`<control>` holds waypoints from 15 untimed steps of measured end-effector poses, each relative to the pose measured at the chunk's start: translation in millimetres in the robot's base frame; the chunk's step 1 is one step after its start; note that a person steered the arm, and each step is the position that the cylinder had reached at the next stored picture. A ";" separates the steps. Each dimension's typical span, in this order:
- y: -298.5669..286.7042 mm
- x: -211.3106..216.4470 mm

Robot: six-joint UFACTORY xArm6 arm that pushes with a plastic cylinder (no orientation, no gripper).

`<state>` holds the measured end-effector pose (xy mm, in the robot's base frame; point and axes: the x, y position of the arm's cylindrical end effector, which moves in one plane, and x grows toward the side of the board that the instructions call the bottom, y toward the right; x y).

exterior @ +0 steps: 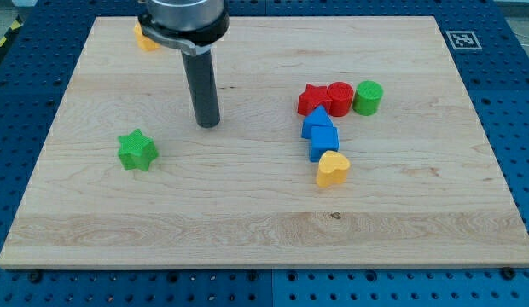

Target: Drag the green star towards the left side of the red star

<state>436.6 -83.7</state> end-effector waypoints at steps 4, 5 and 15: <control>-61.4 144.5; -119.5 121.9; -62.1 16.2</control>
<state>452.8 -145.7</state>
